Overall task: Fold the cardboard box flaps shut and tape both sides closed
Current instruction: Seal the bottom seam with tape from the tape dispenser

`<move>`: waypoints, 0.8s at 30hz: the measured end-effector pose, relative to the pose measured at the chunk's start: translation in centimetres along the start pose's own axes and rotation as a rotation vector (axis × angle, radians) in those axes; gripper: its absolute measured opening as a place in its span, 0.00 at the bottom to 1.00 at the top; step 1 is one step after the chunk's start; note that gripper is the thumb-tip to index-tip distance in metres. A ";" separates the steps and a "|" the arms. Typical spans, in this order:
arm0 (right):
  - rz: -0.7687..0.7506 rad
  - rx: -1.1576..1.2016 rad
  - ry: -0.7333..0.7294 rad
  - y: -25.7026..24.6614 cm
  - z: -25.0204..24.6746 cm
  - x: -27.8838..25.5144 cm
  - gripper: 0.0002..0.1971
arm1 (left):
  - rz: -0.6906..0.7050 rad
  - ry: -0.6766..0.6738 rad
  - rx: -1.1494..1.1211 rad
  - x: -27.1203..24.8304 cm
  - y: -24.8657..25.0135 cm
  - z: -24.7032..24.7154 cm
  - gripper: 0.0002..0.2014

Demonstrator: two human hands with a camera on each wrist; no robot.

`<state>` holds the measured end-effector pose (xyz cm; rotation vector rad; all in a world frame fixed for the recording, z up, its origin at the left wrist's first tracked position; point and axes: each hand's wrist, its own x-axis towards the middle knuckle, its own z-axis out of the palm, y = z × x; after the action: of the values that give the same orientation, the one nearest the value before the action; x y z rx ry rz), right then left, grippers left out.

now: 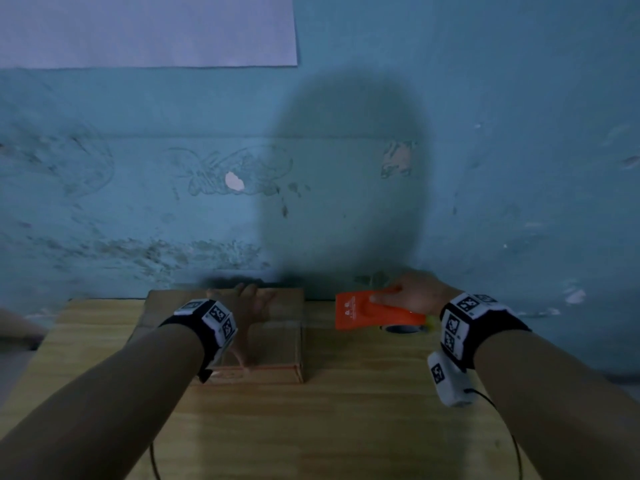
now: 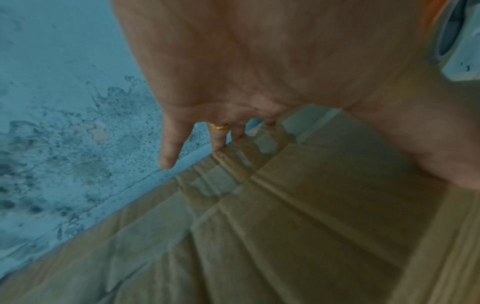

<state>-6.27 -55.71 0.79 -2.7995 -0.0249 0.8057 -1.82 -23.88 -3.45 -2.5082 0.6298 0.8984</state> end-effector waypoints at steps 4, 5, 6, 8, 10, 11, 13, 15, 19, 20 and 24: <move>0.019 0.028 -0.006 0.5 -0.1 0.3 0.36 | -0.013 -0.020 -0.002 0.0 0.1 -0.2 0.73; 0.016 0.033 -0.007 0.6 -0.2 0.4 0.36 | -0.014 -0.014 -0.008 -0.1 0.2 -0.3 0.73; 0.007 0.030 -0.006 0.6 -0.2 0.3 0.35 | -0.011 -0.009 -0.007 -0.2 0.3 -0.4 0.73; -0.012 0.030 0.000 0.6 -0.1 0.2 0.28 | -0.012 -0.002 0.003 -0.4 0.4 -0.4 0.72; -0.022 0.025 0.000 0.5 0.0 0.2 0.23 | -0.015 -0.006 0.010 -0.4 0.4 -0.3 0.72; -0.025 0.023 -0.003 0.6 0.2 0.3 0.22 | -0.013 -0.008 0.014 -0.2 0.2 -0.1 0.73; -0.031 0.032 -0.015 0.5 0.5 0.6 0.22 | -0.013 -0.011 0.018 0.0 0.1 0.0 0.74; -0.032 0.036 -0.041 0.4 1.0 1.1 0.23 | -0.014 -0.014 0.018 -0.1 0.0 -0.1 0.73; 0.001 0.042 -0.067 0.1 2.0 2.3 0.30 | -0.018 -0.025 0.024 -0.4 0.3 -0.5 0.72; 0.010 0.041 -0.063 0.1 2.2 2.6 0.32 | -0.018 -0.026 0.029 -0.4 0.4 -0.5 0.72; 0.015 -0.001 0.016 -0.7 3.3 3.4 0.38 | -0.015 -0.027 0.063 -0.4 0.5 -0.6 0.71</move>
<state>-5.11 -54.09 -3.51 -2.8101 -0.0008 0.7863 -2.09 -24.48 -2.81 -2.4384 0.6201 0.8916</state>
